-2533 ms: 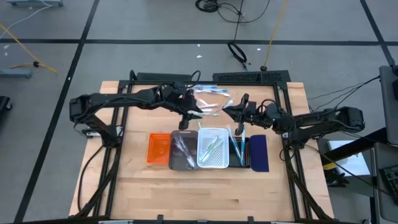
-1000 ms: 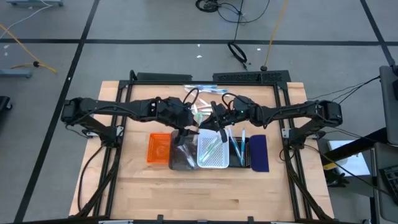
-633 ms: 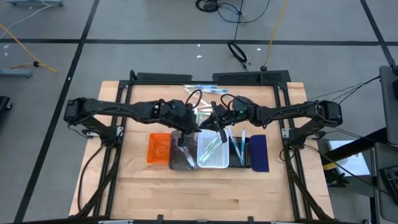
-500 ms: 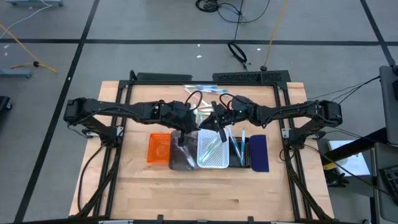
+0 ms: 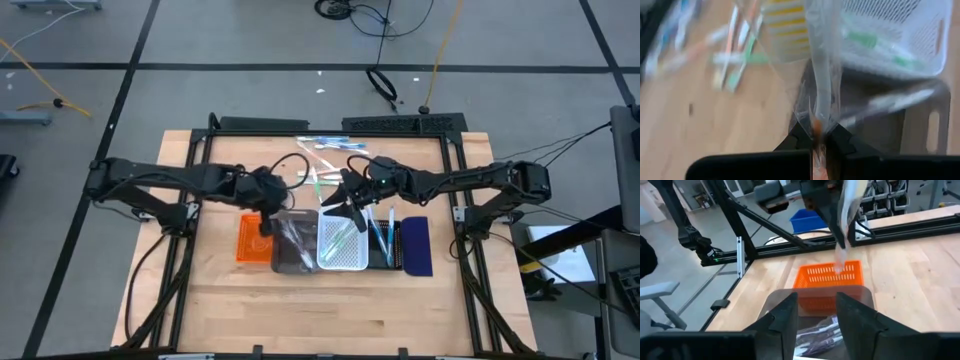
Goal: Pick & Place Toothbrushes
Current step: Put the orange toothbrush into the orange bin, then put the purple toothbrush into the left black bin
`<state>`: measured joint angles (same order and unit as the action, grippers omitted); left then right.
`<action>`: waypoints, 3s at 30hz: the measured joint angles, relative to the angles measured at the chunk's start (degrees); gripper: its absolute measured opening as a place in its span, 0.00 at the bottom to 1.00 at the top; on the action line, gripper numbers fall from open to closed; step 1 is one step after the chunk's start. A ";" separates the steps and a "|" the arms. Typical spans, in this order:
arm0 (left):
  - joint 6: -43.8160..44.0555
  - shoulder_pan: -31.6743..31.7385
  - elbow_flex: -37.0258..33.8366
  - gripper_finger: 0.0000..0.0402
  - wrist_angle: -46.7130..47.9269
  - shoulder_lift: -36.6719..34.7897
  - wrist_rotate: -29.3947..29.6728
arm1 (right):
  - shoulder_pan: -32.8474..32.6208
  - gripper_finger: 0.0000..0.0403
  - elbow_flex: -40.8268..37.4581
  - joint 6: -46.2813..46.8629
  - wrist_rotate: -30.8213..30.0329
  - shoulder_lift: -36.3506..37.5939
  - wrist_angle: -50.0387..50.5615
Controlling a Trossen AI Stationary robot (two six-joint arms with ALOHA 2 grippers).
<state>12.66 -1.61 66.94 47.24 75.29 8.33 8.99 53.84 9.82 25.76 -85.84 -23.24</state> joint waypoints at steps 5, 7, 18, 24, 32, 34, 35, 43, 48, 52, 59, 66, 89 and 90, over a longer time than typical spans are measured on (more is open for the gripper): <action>11.71 -3.62 -1.32 0.01 6.70 -1.47 4.06 | 0.00 0.30 0.00 -0.01 -0.07 0.00 0.06; 15.19 -4.84 -3.45 0.01 6.05 -1.94 4.19 | 0.00 0.30 0.00 -0.02 -0.09 0.00 0.22; 30.14 -5.87 -18.51 0.01 -3.50 -5.15 1.19 | 0.02 0.29 0.00 -0.05 -0.13 0.00 1.74; 34.74 -5.02 -22.53 0.01 -4.96 -6.48 -3.20 | 0.04 0.30 0.00 -2.01 -0.15 0.00 2.77; 36.62 -4.04 -27.12 0.03 -9.92 -6.32 -5.68 | 2.27 0.30 0.00 -2.62 -0.45 0.00 3.52; 37.36 -3.61 -27.70 0.05 -10.36 -6.32 -5.68 | 3.42 0.30 0.00 -2.62 -0.44 0.00 4.16; 37.59 -3.35 -27.91 0.06 -10.32 -6.32 -5.62 | 4.11 0.30 0.00 -2.61 -0.52 0.00 4.61; 36.19 -2.17 -28.33 0.14 -10.73 -6.32 -5.28 | 10.55 0.30 0.00 -4.88 -9.62 0.00 12.08; 35.74 -2.16 -28.33 0.24 -10.71 -6.32 -4.90 | 15.65 0.30 0.00 -6.95 -12.49 0.00 17.07; 35.42 -2.16 -28.33 0.34 -10.97 -6.32 -4.84 | 20.12 0.30 0.00 -9.02 -14.03 0.00 18.73; 33.06 -2.16 -28.33 0.42 -12.17 -6.47 -4.57 | 26.36 0.30 0.03 -12.64 -13.79 -2.88 19.06; 27.91 -0.54 -27.10 0.42 -13.41 -7.12 1.40 | 29.10 0.29 0.60 -16.01 -13.85 -10.51 18.56; 16.37 5.73 -26.23 0.42 -20.12 -7.63 2.35 | 28.99 0.29 11.13 -26.72 -25.20 -20.94 30.02; 15.89 5.73 -26.23 0.42 -20.13 -7.63 2.34 | 28.57 0.29 11.24 -27.47 -26.53 -20.52 29.10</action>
<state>28.55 4.12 40.71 27.11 67.66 10.67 37.56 65.09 -17.65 -0.77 -106.36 5.86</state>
